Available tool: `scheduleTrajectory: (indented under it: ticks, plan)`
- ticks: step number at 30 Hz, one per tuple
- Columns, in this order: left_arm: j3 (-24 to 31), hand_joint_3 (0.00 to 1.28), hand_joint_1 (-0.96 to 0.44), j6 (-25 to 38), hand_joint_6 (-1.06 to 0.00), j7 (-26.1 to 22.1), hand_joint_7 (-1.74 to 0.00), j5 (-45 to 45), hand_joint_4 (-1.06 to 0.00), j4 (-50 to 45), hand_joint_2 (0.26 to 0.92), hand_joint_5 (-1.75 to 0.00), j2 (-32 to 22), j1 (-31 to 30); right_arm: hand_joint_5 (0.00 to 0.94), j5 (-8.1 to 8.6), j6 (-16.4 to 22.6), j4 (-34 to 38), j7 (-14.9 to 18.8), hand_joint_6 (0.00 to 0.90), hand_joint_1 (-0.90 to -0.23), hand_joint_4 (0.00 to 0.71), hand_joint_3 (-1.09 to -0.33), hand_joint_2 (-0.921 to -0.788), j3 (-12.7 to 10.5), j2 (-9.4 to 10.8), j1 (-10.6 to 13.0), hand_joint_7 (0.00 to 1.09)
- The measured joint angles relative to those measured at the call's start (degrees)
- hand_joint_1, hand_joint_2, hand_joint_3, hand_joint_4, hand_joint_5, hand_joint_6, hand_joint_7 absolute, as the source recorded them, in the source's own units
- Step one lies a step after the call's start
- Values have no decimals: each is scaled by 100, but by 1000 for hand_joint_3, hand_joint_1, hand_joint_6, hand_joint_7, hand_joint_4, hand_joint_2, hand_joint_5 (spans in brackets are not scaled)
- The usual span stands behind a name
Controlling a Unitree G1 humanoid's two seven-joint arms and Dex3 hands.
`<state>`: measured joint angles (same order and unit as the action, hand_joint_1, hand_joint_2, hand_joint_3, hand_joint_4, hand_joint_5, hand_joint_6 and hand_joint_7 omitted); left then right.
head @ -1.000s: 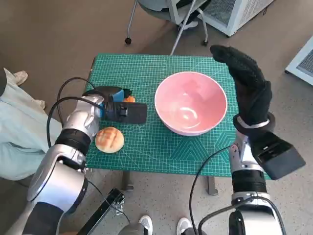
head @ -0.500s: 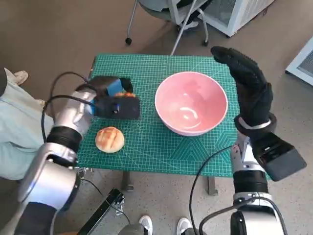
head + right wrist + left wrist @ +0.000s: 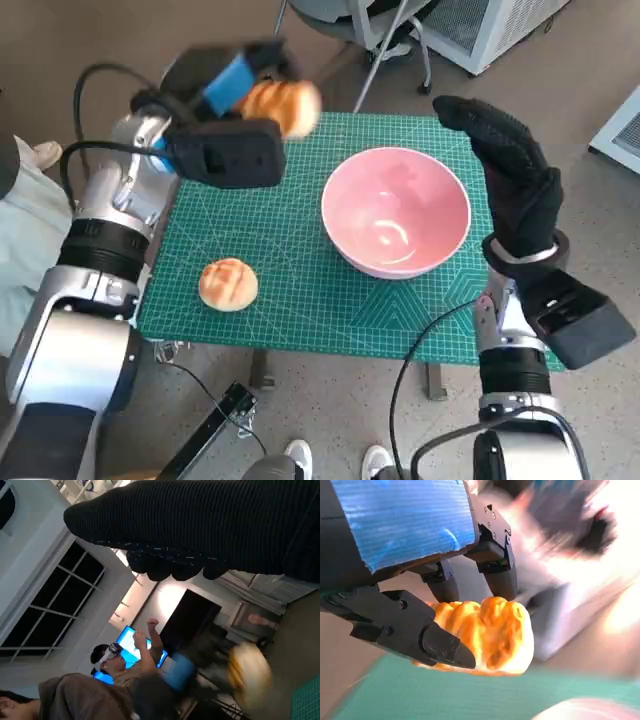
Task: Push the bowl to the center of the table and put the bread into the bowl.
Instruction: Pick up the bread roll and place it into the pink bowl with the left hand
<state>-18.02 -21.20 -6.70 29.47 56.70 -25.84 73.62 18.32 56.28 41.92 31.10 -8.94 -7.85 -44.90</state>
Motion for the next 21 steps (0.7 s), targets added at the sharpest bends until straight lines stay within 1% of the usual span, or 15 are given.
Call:
scheduleTrajectory:
  ticks: [4,7,12,21]
  plan:
    - [78,71,2,-321,-610,15,-1228,-160,-696,-310,920,-1112,184,0,8,11,-60,-35,5,73,-587,382,-597,-921,-2,6,0,826]
    - [79,70,1,-540,-610,-10,-1233,-265,-700,-316,920,-1104,386,-6,8,62,-90,-61,12,75,-588,384,-590,-921,-4,10,4,825]
    - [-27,69,1,-729,-608,-49,-1240,-260,-703,-261,920,-1098,697,-65,8,71,-99,-88,17,75,-580,385,-587,-921,-3,17,37,825]
    - [-536,78,0,-784,-600,27,-1250,193,-690,206,920,-1116,1190,-78,6,64,-82,-125,27,67,-569,383,-634,-921,-2,9,123,837]
